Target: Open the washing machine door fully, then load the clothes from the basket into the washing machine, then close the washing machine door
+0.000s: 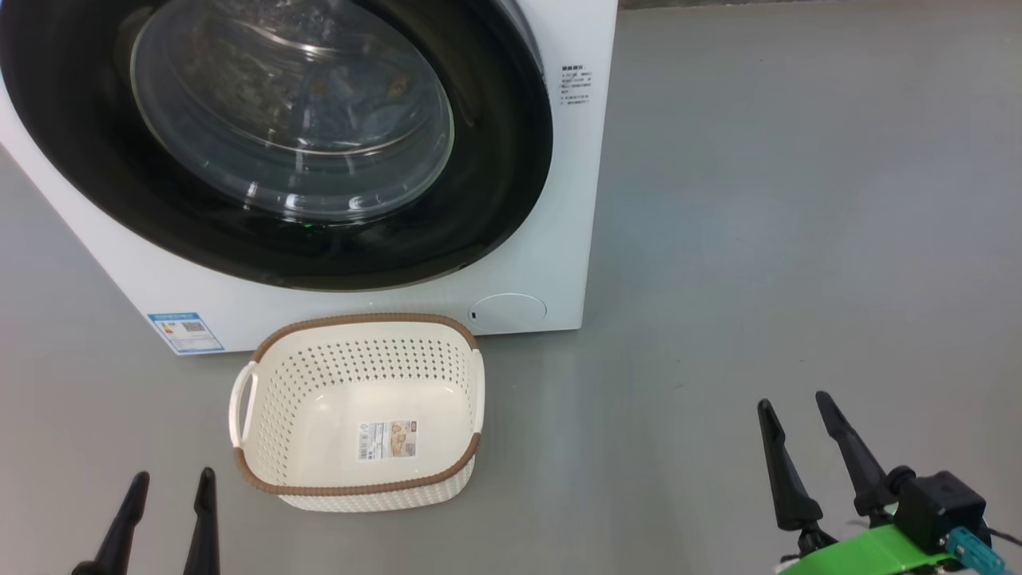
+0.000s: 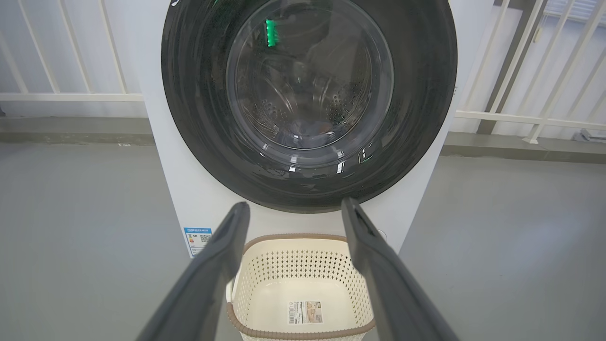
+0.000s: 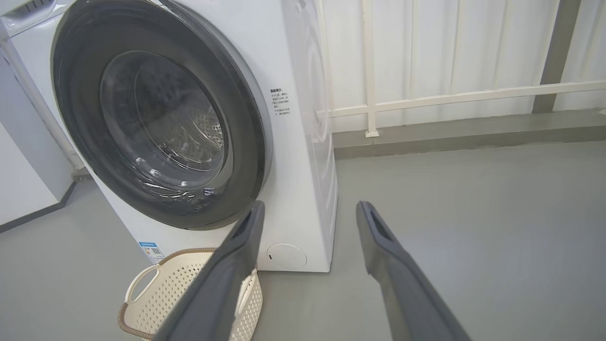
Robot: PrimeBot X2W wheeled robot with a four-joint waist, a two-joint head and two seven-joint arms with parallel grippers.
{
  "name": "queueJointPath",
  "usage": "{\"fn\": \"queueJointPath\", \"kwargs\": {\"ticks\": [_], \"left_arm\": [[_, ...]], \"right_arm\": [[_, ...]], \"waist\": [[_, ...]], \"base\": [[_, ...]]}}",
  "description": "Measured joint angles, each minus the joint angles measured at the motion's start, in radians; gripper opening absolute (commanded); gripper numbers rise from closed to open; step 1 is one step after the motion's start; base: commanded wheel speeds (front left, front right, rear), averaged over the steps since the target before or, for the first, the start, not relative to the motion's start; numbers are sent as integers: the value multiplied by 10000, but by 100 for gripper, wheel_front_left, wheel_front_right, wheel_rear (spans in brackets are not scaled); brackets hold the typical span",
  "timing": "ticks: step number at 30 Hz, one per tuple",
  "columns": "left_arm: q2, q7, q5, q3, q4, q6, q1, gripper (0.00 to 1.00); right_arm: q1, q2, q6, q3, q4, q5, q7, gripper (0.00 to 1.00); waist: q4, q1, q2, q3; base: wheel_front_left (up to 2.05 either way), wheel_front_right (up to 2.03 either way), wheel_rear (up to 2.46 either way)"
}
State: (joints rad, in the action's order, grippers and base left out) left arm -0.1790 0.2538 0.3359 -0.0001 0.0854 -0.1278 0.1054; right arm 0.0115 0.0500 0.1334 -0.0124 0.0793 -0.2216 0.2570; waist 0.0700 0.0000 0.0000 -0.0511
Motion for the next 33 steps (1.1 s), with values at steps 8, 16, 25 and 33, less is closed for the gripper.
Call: {"fn": "queueJointPath", "kwargs": {"ticks": [8, 16, 25, 33], "left_arm": [[13, 0, 0, -12, -12, 0, 156, 100], [12, 0, -6, -27, 21, 0, 158, 100], [10, 0, -8, -75, 27, 0, 162, 100], [6, 0, -8, -98, 27, 0, 163, 100]], "right_arm": [[128, -12, 0, -36, 194, 0, 0, 100], [128, -17, 0, -40, 276, 0, 0, 100], [128, -21, 0, -44, 278, 0, 0, 100], [128, -23, 0, -44, 278, 0, 0, 100]], "waist": [[54, 0, 1, -1], [72, 0, 0, 68], [113, 0, 0, 61], [163, 0, 0, 61]], "base": [[0, 0, 0], [0, 0, 0], [0, 0, 0], [0, 0, 0]]}}
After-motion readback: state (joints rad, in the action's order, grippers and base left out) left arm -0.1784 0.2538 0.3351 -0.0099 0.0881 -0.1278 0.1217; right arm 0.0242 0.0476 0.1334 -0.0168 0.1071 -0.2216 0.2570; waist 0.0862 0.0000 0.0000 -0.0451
